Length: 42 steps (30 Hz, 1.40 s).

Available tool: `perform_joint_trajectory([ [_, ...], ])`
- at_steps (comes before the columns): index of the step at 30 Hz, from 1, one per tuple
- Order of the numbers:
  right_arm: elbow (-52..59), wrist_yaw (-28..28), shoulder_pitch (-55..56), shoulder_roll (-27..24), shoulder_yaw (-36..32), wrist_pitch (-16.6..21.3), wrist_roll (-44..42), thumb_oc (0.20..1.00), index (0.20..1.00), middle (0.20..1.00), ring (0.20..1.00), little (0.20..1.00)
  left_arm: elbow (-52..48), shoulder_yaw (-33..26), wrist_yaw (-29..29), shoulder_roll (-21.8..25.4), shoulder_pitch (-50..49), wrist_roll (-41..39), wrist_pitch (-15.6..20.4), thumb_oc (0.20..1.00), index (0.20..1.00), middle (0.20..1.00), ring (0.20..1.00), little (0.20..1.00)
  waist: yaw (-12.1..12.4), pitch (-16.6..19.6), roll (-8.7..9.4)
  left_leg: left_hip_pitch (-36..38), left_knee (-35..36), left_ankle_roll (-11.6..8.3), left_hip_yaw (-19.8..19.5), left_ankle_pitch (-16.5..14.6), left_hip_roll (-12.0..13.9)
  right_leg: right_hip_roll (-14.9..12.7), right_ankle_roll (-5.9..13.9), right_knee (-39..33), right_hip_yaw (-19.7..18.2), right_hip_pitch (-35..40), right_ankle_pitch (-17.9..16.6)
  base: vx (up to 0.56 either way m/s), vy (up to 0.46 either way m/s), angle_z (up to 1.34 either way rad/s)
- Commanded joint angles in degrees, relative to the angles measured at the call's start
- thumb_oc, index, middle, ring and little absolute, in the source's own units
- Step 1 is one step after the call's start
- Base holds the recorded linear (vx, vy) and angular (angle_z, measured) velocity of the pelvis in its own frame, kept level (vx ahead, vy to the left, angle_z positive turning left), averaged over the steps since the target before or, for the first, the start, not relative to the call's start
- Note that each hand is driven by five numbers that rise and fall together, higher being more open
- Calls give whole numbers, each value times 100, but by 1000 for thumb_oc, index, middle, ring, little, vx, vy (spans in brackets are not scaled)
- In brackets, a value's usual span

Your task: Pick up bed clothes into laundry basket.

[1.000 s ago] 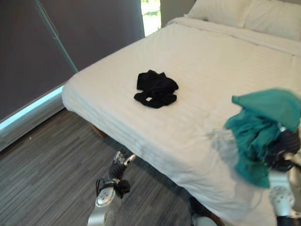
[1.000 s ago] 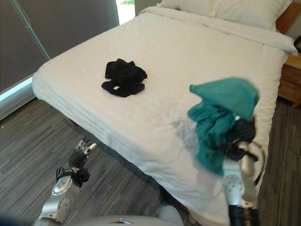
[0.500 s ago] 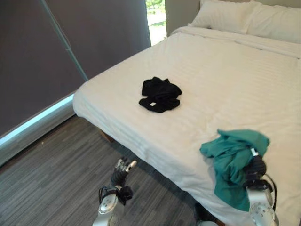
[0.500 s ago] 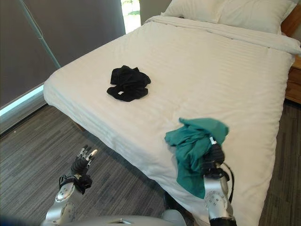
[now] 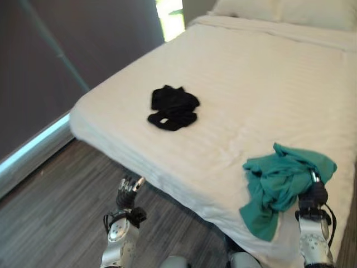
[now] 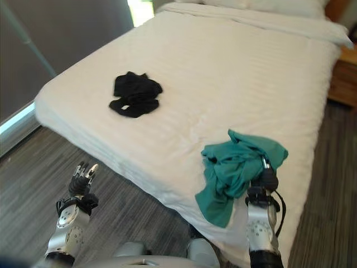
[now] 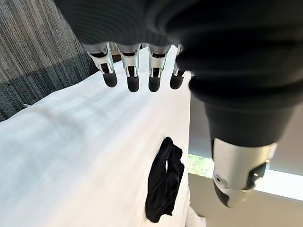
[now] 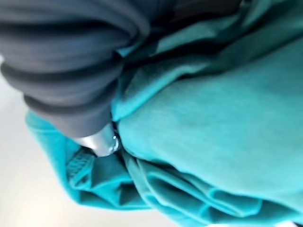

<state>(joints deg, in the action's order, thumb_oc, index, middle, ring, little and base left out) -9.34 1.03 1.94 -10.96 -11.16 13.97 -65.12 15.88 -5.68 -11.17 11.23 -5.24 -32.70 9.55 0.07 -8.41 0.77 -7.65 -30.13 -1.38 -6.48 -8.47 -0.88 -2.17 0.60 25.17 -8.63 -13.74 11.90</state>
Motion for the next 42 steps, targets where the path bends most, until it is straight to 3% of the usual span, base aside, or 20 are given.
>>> perform_joint_trajectory([
  [1,694,56,185,-244,-193,319,134,200,200,200,200,200,-119,-298,-175,275,228,-178,464,1000,1000,1000,1000,1000,-43,104,-50,-107,1932,-527,-181,1796,1111,-326,462,-2464,-142,1478,-1070,232,207,11],
  [3,715,70,200,-279,-153,315,124,200,200,200,200,200,-141,-367,-284,314,292,-166,532,1000,1000,1000,1000,1000,-9,146,-139,-108,2689,-651,-322,1972,1420,-429,540,-2446,-314,1510,-932,197,230,7],
  [6,753,43,245,-283,-162,298,151,200,200,200,200,200,-203,-478,-357,476,437,-26,583,1000,1000,1000,1000,1000,16,254,-250,-9,3315,-849,-402,2102,1639,-569,662,-2474,-491,1609,-802,236,251,-42],
  [8,776,80,197,-242,-181,317,133,200,200,200,200,200,-206,-538,-381,561,485,-48,650,1000,1000,1000,1000,1000,39,361,-279,1,3323,-885,-584,1963,1592,-768,789,-2491,-618,1710,-764,253,339,-59],
  [10,837,46,145,-212,-189,310,212,200,200,200,200,200,-252,-539,-324,654,513,-54,665,1000,1000,1000,1000,1000,47,427,-221,14,3100,-871,-493,1633,1452,-1062,935,-2550,-635,1787,-857,162,298,-69],
  [11,839,45,146,-210,-190,309,213,200,200,200,200,200,-251,-538,-324,656,514,-55,666,1000,1000,1000,1000,1000,49,427,-213,13,3092,-867,-490,1628,1443,-1072,938,-2557,-636,1791,-858,138,411,-74],
  [12,872,25,88,-69,-178,329,255,200,200,200,200,200,-206,-427,-263,799,585,59,609,1000,1000,1000,1000,1000,-32,429,-151,136,3197,-738,-320,1400,1237,-1339,1161,-2345,-641,1564,-1379,72,274,-81],
  [13,879,21,91,-57,-176,328,260,200,200,200,200,200,-205,-428,-263,808,586,61,607,1000,1000,1000,1000,1000,-6,435,-129,136,3187,-726,-287,1389,1225,-1355,1170,-2347,-674,1547,-1385,131,539,-66],
  [14,936,-13,102,154,-100,371,213,200,200,200,200,200,-206,-364,-267,951,670,188,534,1000,1000,1000,1000,1000,-51,404,-98,221,3130,-536,-75,1213,1037,-1422,1124,-1796,-785,1199,-2134,57,273,-44],
  [15,951,-21,110,171,-93,370,220,200,200,200,200,200,-203,-368,-266,964,671,188,533,1000,1000,1000,1000,1000,-25,408,-85,222,3127,-531,-45,1208,1043,-1413,1121,-1774,-821,1168,-2136,67,597,-65],
  [16,962,41,176,265,83,258,221,200,200,200,200,200,-260,-356,-184,1147,641,310,486,1000,1000,1000,1000,1000,-39,302,-168,419,3189,-367,138,1141,907,-1460,1004,-1293,-481,719,-2729,-22,549,-71],
  [17,902,45,198,205,172,237,306,200,200,200,200,200,-258,-378,-186,1273,662,480,429,1000,1000,1000,1000,1000,-35,234,-211,537,3270,-316,266,1153,871,-1533,958,-1082,-148,563,-2812,6,671,-102],
  [20,891,124,216,239,325,139,253,200,200,200,200,200,-242,-443,-177,1319,616,642,357,1000,1000,1000,1000,1000,-62,218,-267,790,3433,-178,496,1104,742,-1386,921,-836,510,368,-2514,37,457,-75],
  [23,784,293,233,53,409,24,312,200,200,200,200,200,-353,-611,-156,1368,466,869,314,1000,1000,1000,1000,1000,-38,223,-220,928,3506,-62,814,1036,573,-620,806,-893,1198,200,-1714,34,320,-46],
  [24,756,321,229,0,412,1,338,200,200,200,200,200,-345,-662,-160,1399,444,921,282,1000,1000,1000,1000,1000,-7,244,-183,944,3510,-61,896,1020,514,-518,772,-1067,1366,234,-1592,72,163,-60],
  [25,767,325,236,-55,426,-22,392,200,200,200,200,200,-371,-701,-169,1485,436,1188,159,1000,1000,1000,1000,1000,138,276,-72,974,3489,-78,1012,952,398,-572,694,-1669,1761,610,-1477,69,91,-74],
  [27,611,349,226,-148,509,-67,412,200,200,200,200,200,-299,-582,-34,1683,524,1610,99,1000,1000,1000,1000,1000,150,374,-50,1016,3513,-101,1042,945,393,-369,686,-2345,1367,997,-1488,94,14,-27],
  [32,647,392,431,-166,526,-255,493,200,200,200,200,200,-590,-268,386,1995,601,2120,-43,1000,1000,1000,1000,1000,112,559,-69,1097,3513,-149,1094,895,386,-386,695,-2848,1491,1406,-1539,95,-15,-10],
  [42,565,425,777,-209,562,-451,602,200,200,200,200,200,-663,420,386,1754,1350,2317,-128,1000,1000,1000,1000,1000,-131,645,-61,1071,3513,-207,1064,892,384,-388,707,-2993,1478,1537,-1562,26,-13,4],
])
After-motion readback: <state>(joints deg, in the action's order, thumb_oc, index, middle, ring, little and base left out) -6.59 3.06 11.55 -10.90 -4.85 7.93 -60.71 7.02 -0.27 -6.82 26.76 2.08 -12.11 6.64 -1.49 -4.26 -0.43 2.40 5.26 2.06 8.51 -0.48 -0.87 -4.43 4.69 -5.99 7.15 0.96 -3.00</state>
